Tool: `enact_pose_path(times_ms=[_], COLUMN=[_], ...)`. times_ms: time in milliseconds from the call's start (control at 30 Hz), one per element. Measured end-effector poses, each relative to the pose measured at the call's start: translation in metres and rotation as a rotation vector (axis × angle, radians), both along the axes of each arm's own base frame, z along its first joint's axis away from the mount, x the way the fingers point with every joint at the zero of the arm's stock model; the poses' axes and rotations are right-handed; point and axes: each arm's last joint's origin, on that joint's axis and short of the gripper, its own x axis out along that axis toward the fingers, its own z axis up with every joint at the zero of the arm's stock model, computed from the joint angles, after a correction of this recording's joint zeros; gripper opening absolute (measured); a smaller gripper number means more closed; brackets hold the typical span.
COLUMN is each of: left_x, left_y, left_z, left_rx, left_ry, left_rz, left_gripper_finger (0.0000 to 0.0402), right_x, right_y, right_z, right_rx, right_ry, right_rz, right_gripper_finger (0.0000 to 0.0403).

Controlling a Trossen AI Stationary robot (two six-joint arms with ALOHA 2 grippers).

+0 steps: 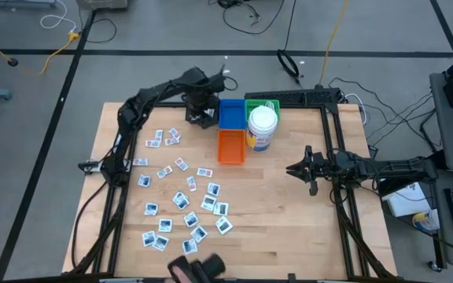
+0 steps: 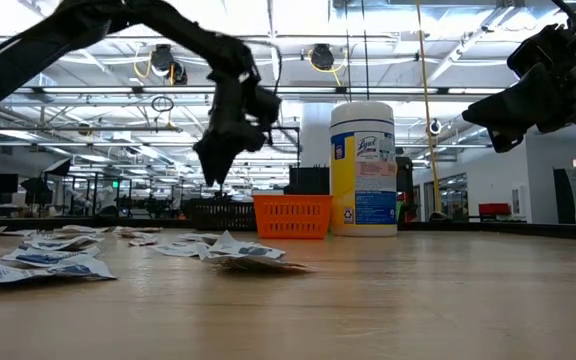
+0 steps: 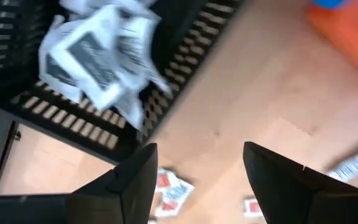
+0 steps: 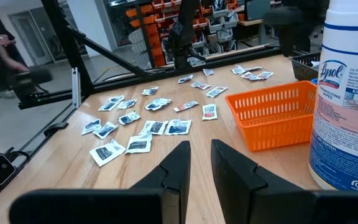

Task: Pick & Place First Aid Supplies
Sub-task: Put the gray towelette pack into the black bin

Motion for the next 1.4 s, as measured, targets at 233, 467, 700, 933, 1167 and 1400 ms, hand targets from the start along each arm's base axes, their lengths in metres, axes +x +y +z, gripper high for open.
enact_pose_path(times_ms=[233,467,700,933,1167,1400], left_x=[0.031,0.056,0.07,0.073,0.073,0.073], left_y=[-0.062,-0.13,-0.19,-0.214,-0.208,-0.211], left_z=[0.019,0.019,0.019,0.019,0.019,0.019], left_rx=[0.029,0.012,0.021,0.033,0.038,0.036], left_ry=[-0.026,-0.008,-0.002,0.008,0.011,0.012], left_rz=[-0.155,-0.273,-0.323,-0.226,-0.184,-0.182], left_gripper_finger=[0.0227,0.0227,0.0227,0.0228,0.0228,0.0228], right_x=[0.0,0.0,0.0,0.0,0.0,0.0], right_y=[0.0,0.0,0.0,0.0,0.0,0.0], right_z=[0.0,0.0,0.0,0.0,0.0,0.0], right_rx=[0.0,0.0,0.0,0.0,0.0,0.0], right_ry=[-0.001,0.0,0.0,0.0,0.0,0.0], right_rz=[0.0,0.0,0.0,0.0,0.0,0.0], right_gripper_finger=[0.0059,0.0059,0.0059,0.0059,0.0059,0.0059])
